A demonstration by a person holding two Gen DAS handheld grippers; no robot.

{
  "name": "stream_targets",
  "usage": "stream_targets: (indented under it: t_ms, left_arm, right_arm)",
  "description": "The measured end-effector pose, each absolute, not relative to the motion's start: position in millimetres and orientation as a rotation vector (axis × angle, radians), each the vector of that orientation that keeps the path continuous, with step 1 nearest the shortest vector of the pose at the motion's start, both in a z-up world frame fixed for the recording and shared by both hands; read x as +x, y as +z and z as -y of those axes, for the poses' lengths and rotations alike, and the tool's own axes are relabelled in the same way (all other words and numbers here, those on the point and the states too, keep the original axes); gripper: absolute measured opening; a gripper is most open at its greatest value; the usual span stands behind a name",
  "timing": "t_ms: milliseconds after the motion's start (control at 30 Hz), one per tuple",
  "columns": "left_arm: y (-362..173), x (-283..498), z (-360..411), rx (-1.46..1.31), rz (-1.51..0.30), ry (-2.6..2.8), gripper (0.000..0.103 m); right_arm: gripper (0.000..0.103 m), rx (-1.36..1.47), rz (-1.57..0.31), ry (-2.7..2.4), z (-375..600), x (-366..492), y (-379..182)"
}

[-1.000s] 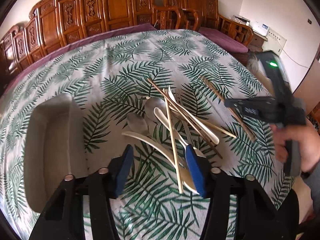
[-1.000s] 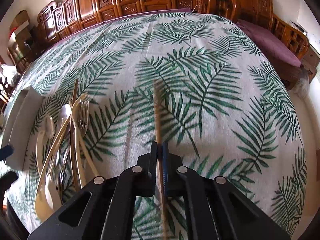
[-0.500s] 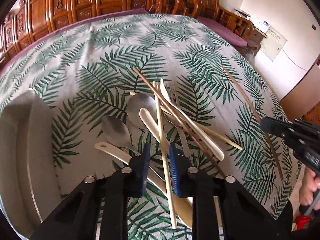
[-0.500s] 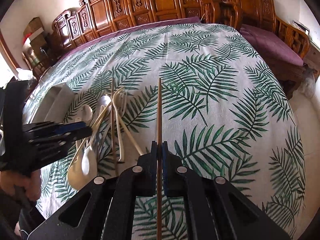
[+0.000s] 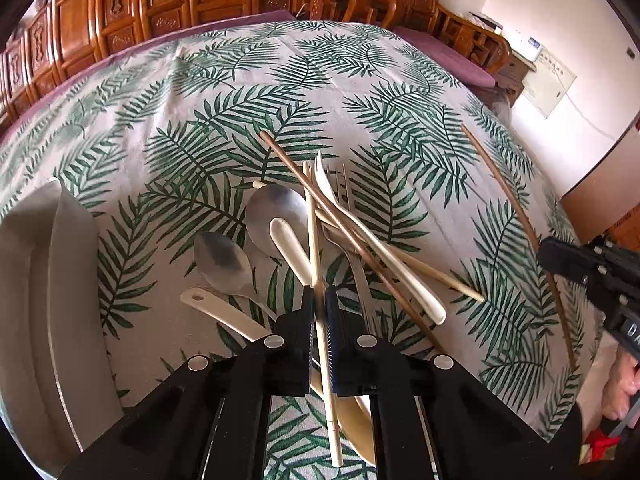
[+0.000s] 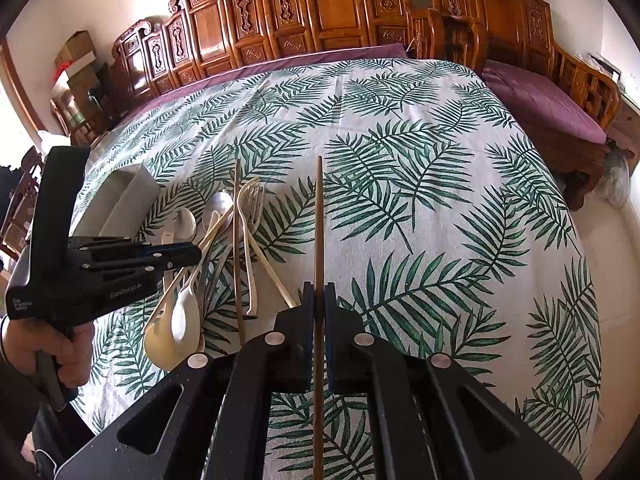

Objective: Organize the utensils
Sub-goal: 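Lower the left tool's chopstick into the grey tray and open it while the right tool carries its chopstick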

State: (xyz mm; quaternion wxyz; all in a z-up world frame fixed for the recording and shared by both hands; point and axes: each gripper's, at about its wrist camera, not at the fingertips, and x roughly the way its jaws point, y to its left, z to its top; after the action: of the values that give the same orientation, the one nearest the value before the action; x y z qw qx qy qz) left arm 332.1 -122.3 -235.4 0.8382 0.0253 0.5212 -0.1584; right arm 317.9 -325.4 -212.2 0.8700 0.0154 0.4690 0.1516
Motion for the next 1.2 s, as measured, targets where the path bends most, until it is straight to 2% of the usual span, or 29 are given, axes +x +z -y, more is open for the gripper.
stream_targets:
  t_ms: [533, 1200]
  left_arm:
    - [-184.0, 284.0, 94.2, 0.112, -0.954, -0.26, 0.004]
    - [-128.3, 243.8, 27.7, 0.068, -0.8, -0.214, 0.004]
  right_arm:
    - [0.006, -0.013, -0.957, 0.354, 303.8, 311.6, -200.1]
    - [0.006, -0.081, -0.833, 0.449, 247.1, 274.8, -144.8]
